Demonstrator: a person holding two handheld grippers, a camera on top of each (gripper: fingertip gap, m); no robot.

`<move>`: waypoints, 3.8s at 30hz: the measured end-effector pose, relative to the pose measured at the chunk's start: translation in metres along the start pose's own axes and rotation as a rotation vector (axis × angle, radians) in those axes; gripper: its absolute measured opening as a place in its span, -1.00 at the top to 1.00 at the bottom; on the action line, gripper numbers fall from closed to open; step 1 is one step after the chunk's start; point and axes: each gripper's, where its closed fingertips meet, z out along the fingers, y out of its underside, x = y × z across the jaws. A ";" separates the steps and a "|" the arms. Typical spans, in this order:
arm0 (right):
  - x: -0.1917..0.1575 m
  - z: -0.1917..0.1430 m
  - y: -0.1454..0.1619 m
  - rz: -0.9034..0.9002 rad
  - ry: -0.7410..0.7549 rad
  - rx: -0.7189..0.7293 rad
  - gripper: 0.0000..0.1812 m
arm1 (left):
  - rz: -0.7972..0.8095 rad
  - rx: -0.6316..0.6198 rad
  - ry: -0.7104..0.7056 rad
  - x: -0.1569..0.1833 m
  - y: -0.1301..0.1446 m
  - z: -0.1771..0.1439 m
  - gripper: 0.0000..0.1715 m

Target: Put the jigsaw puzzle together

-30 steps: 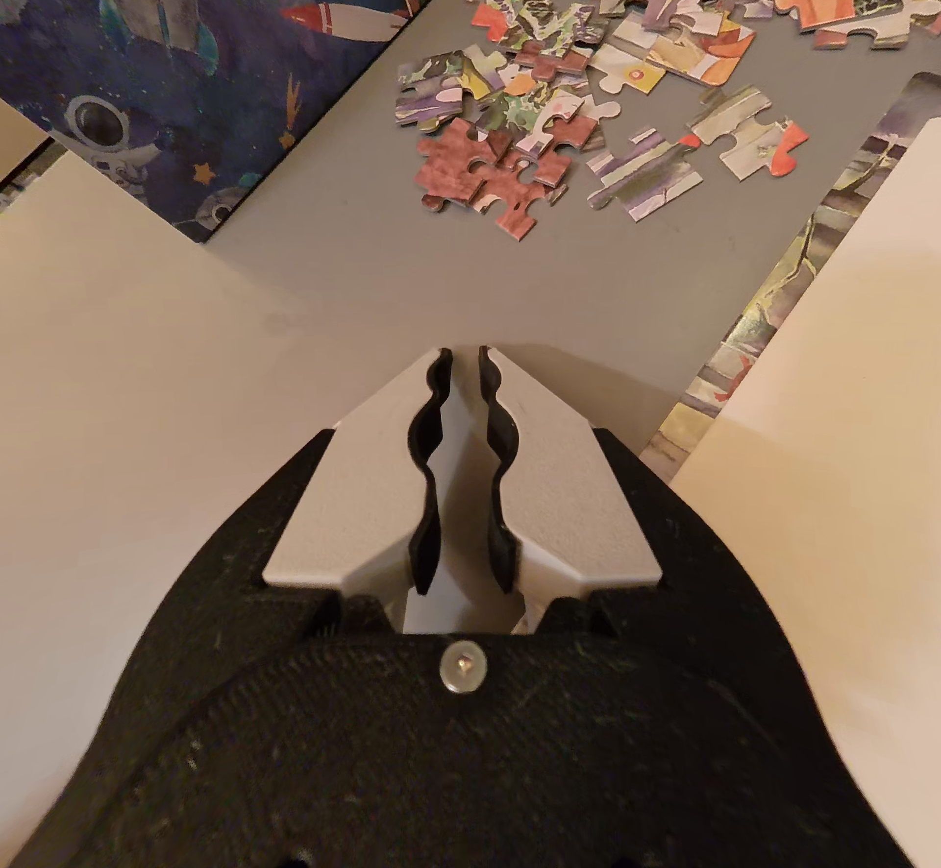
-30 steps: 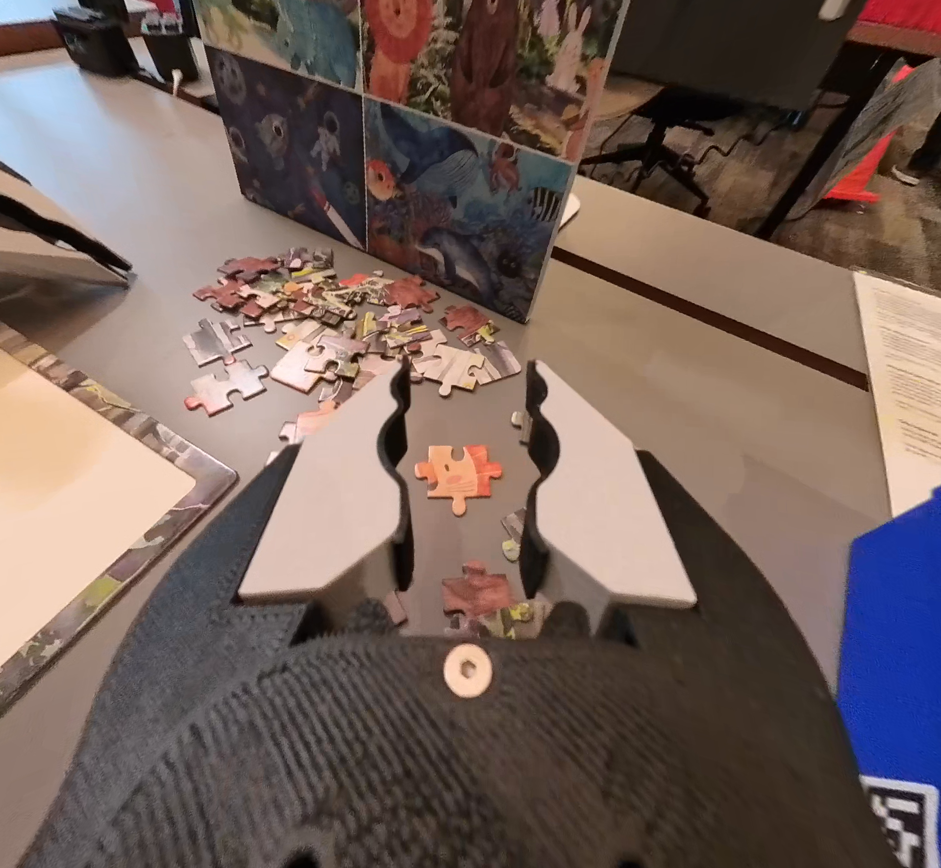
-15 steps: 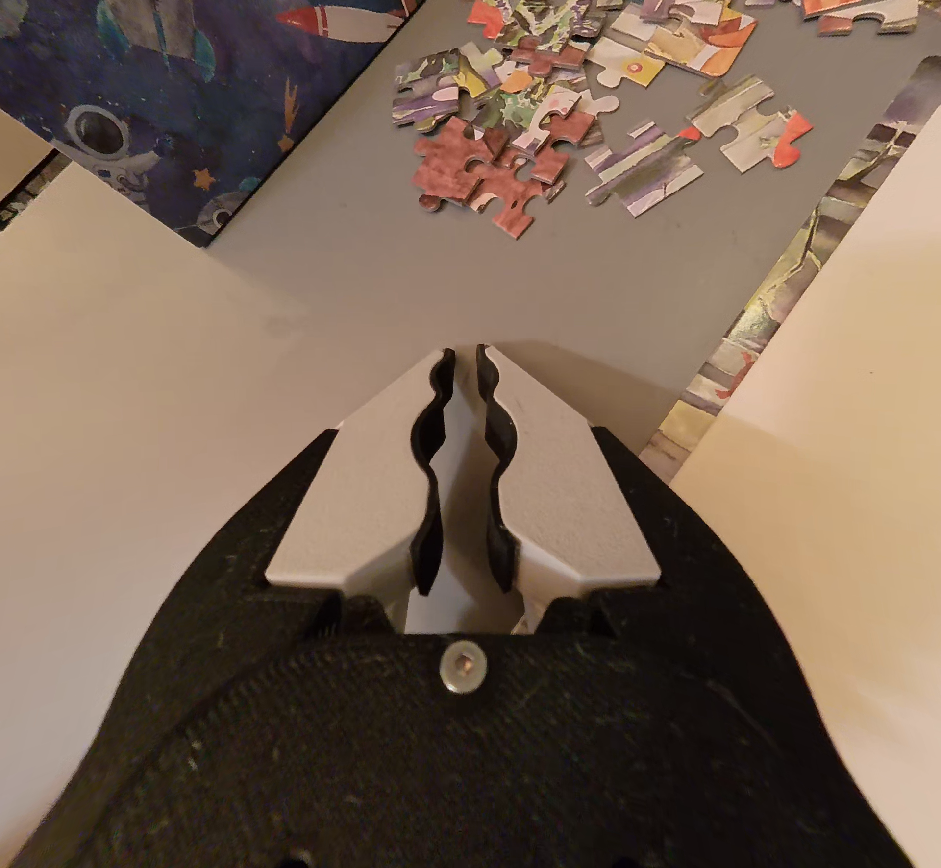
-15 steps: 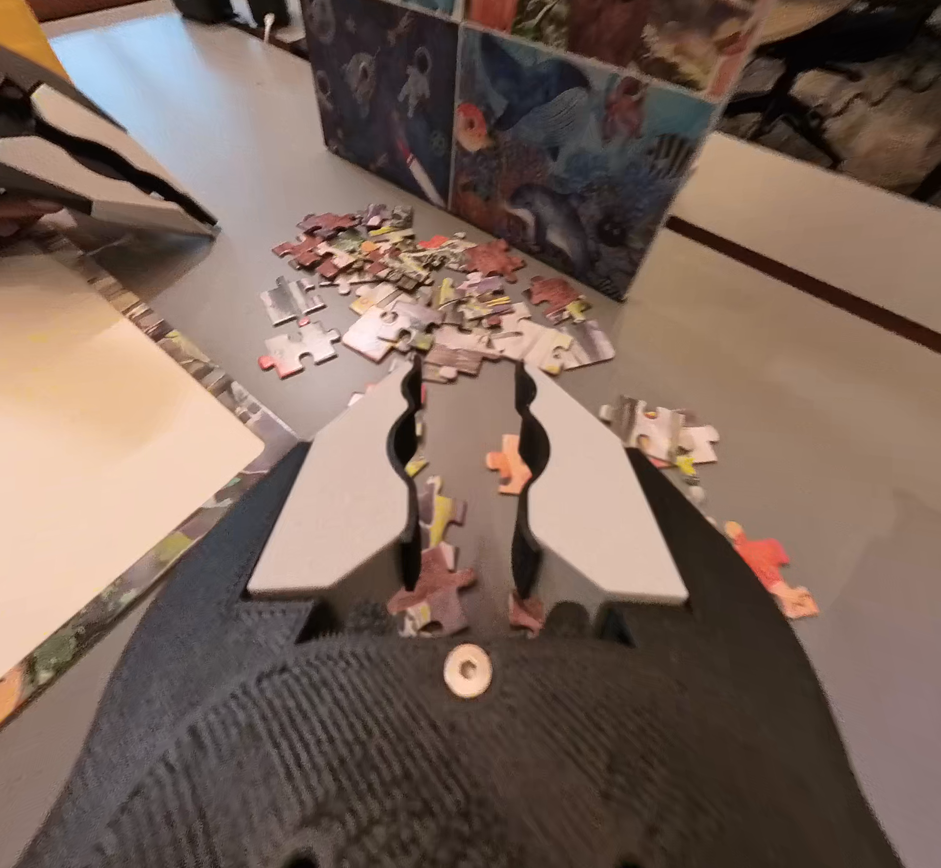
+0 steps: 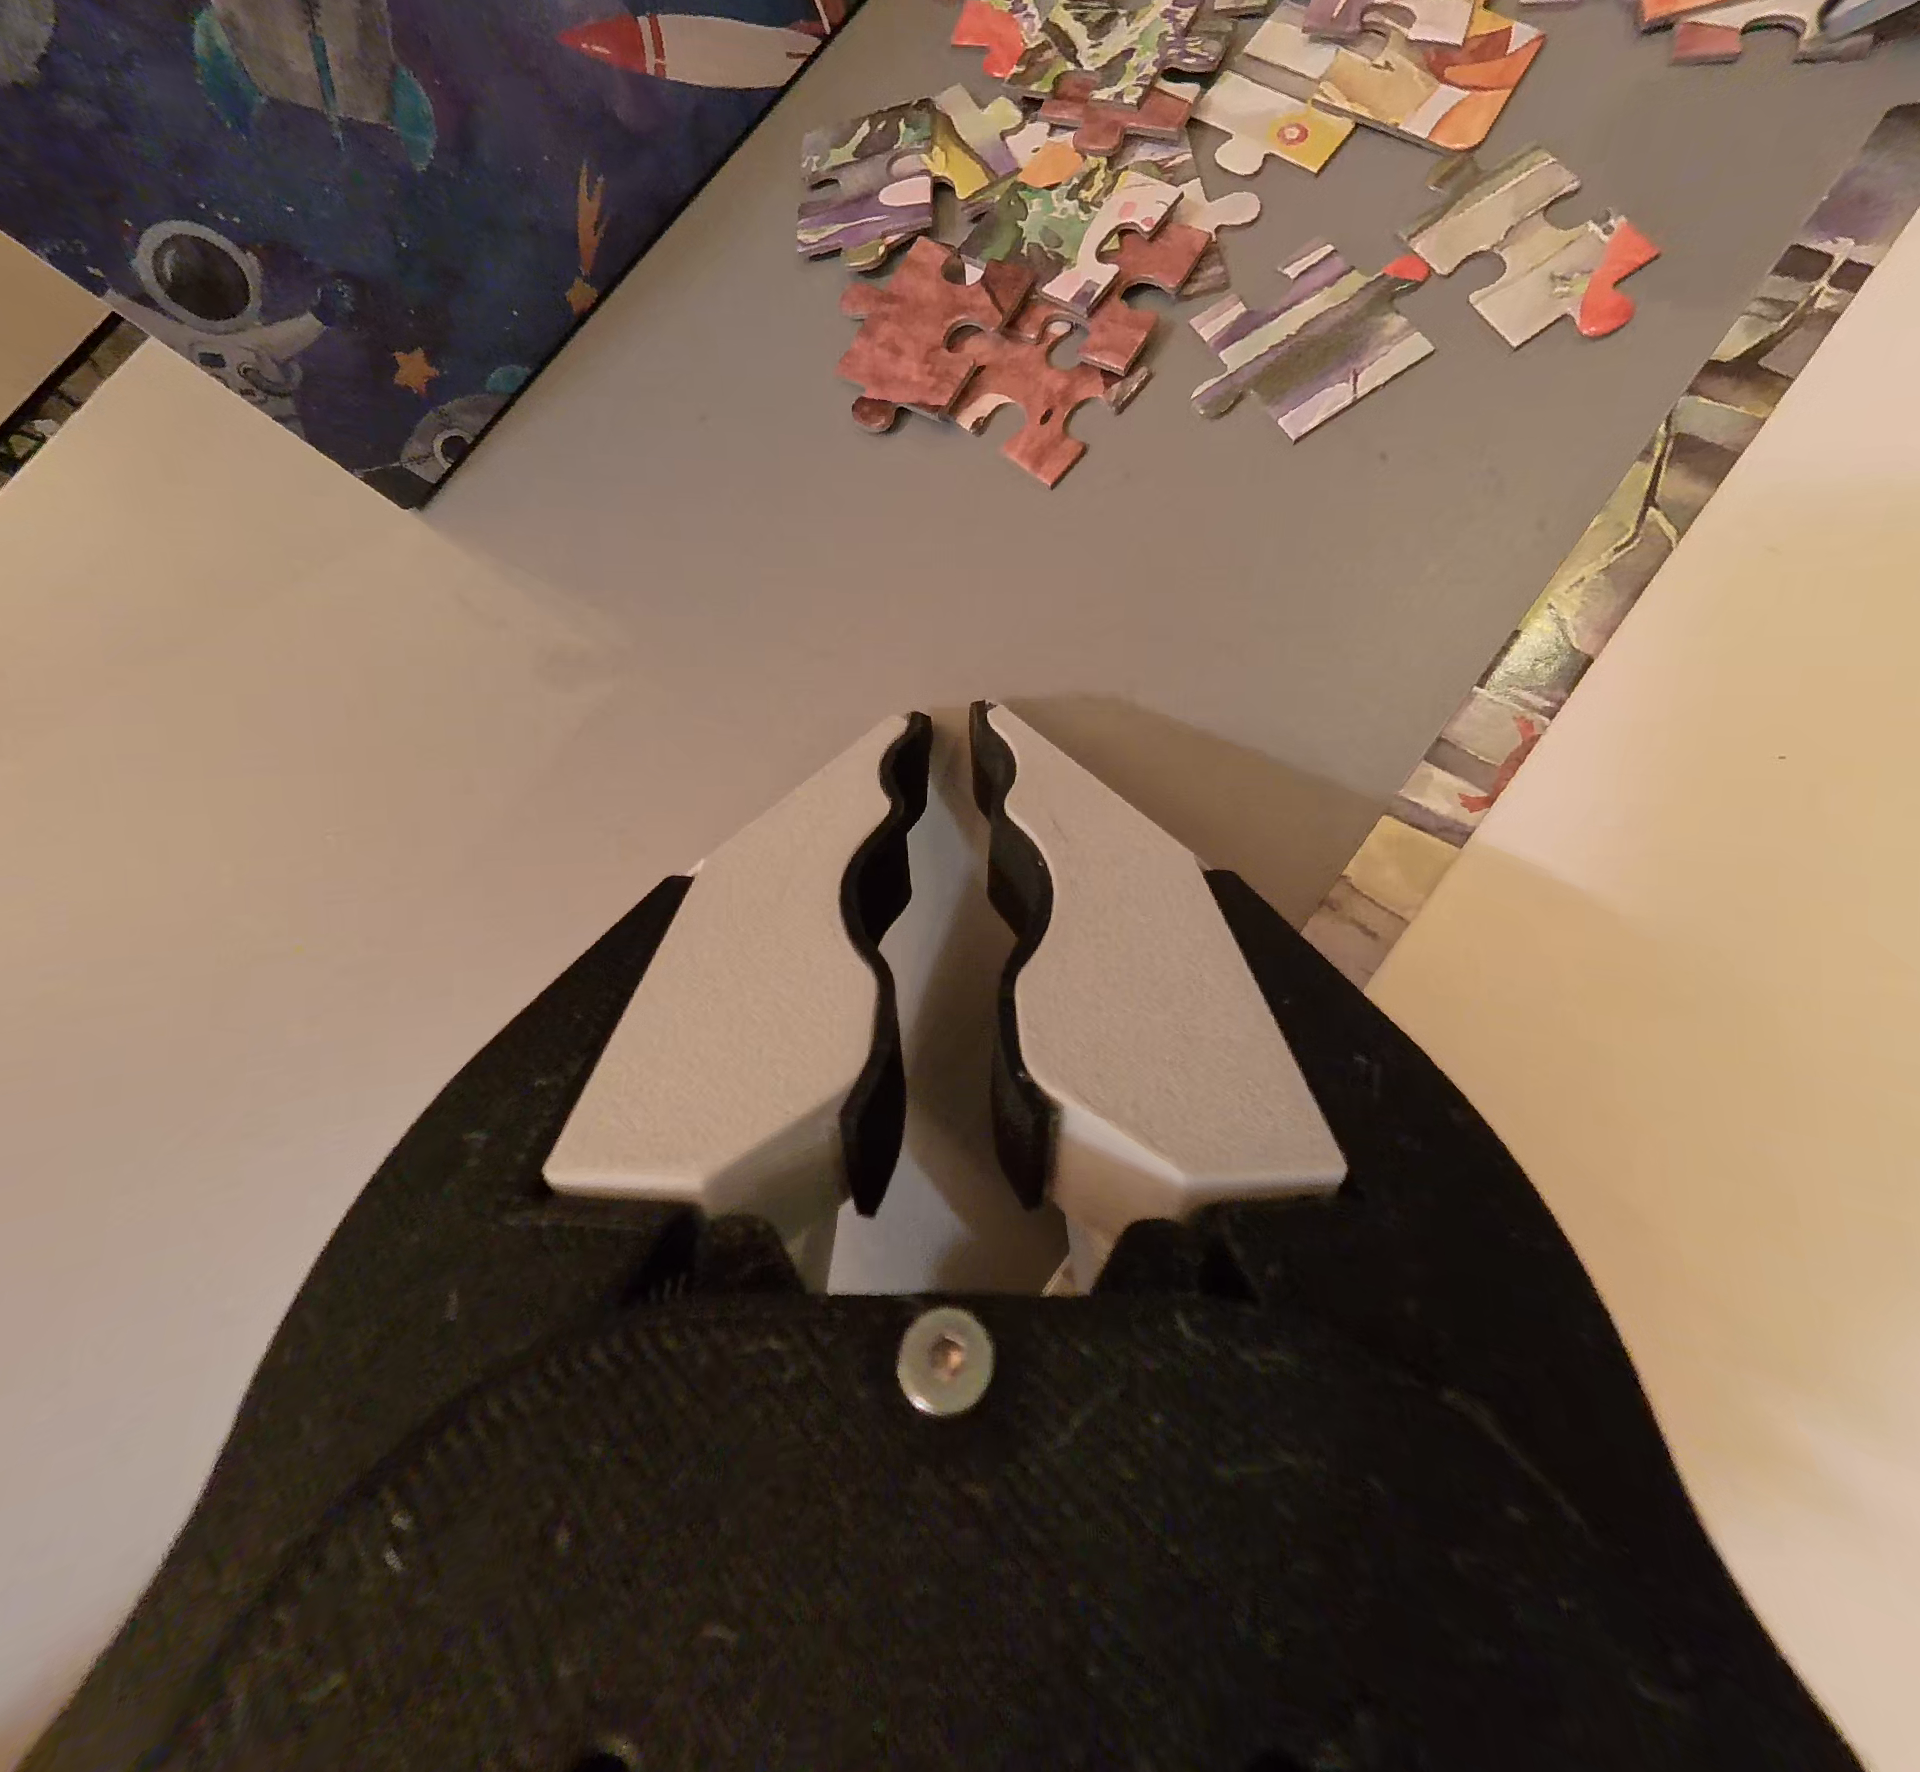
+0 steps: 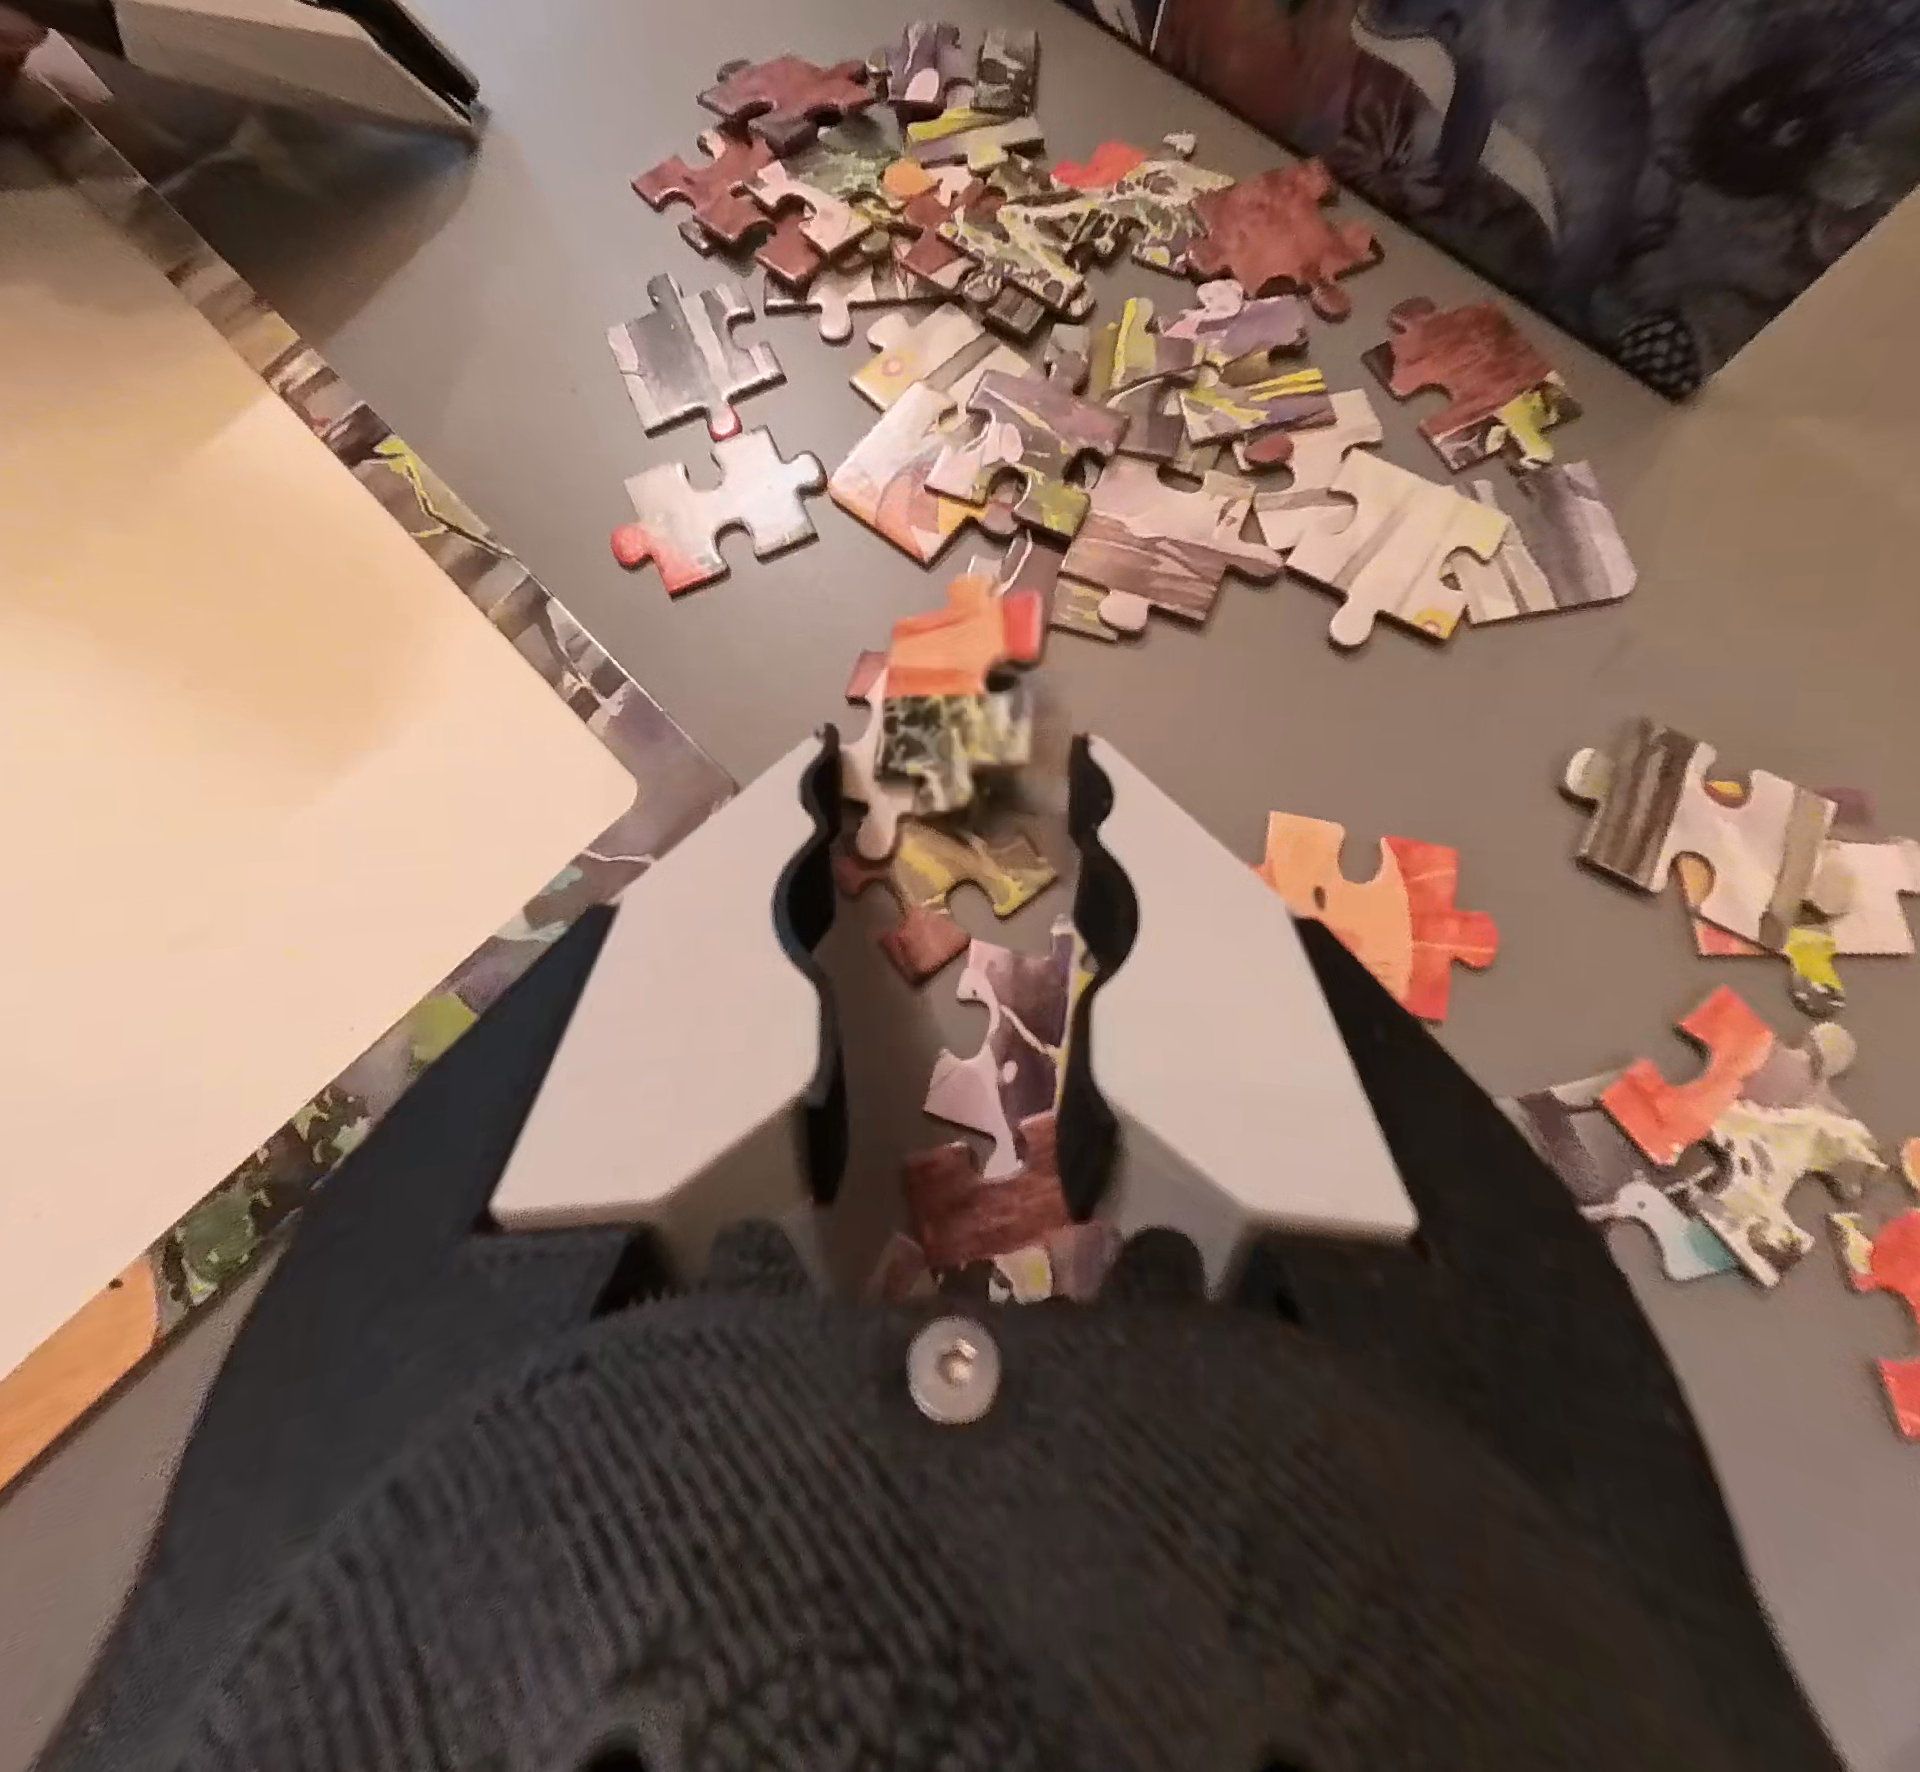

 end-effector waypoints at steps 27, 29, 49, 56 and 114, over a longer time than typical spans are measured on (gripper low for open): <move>-0.005 -0.012 -0.018 -0.037 -0.022 0.112 0.78 | 0.009 0.000 -0.005 0.000 0.000 0.000 0.91; -0.008 -0.016 -0.025 -0.055 -0.020 0.149 0.78 | 0.007 0.000 -0.003 0.001 0.000 0.000 0.91; -0.034 -0.025 -0.045 -0.101 -0.114 0.257 0.78 | -0.081 0.007 0.072 0.000 -0.001 -0.001 0.88; -0.074 -0.033 -0.053 -0.183 -0.301 0.324 0.78 | -0.080 0.006 0.071 0.000 0.000 -0.001 0.88; -0.112 -0.026 -0.037 -0.287 -0.457 0.249 0.78 | -0.051 0.013 0.054 0.001 -0.001 -0.002 0.88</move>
